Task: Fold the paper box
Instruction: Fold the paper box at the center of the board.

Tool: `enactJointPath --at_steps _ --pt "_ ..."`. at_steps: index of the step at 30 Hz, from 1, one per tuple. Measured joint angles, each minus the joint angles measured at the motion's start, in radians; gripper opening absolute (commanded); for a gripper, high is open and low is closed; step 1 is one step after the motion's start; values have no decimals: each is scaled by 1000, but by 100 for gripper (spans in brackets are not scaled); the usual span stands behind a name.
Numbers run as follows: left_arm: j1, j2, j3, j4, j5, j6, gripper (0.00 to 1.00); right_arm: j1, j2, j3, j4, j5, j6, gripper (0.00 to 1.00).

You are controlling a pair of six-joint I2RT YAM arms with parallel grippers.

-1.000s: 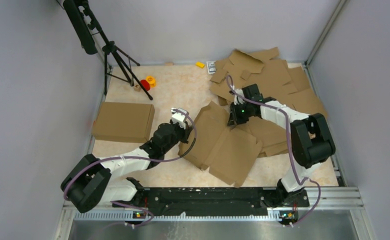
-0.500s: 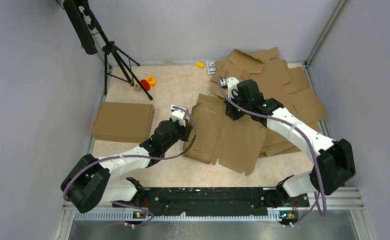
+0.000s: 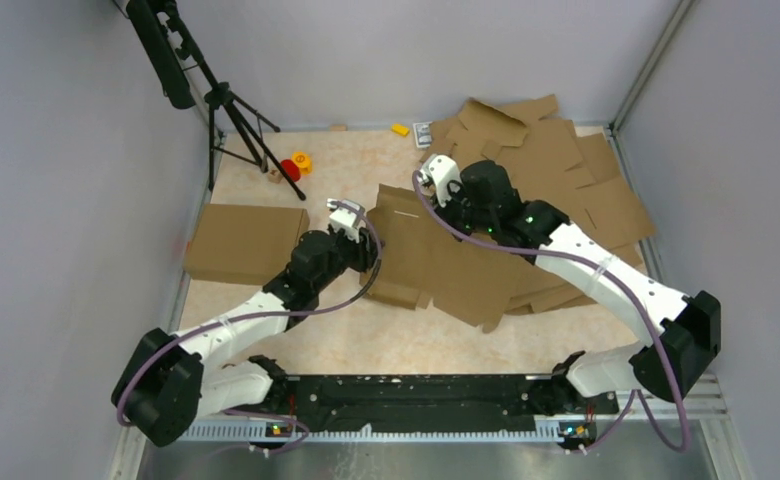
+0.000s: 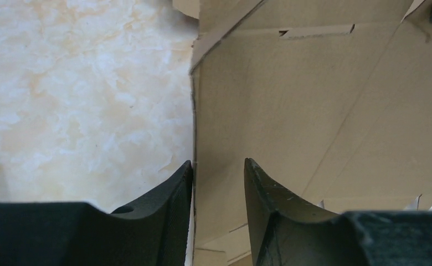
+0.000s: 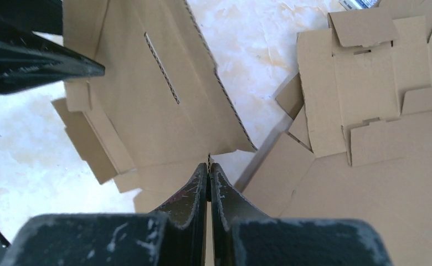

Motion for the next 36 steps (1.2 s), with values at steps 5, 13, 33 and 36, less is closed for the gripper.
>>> enactJointPath --at_steps 5,13,33,36 --pt "3 -21 45 -55 -1 32 26 46 0 5 -26 83 -49 0" --pt "5 -27 78 -93 0 52 34 104 1 65 -53 188 -117 0" --pt "5 -34 92 -99 8 93 0 257 3 69 -75 408 -242 38" --pt "5 -42 70 -71 8 99 0 288 3 69 -86 444 -254 45"
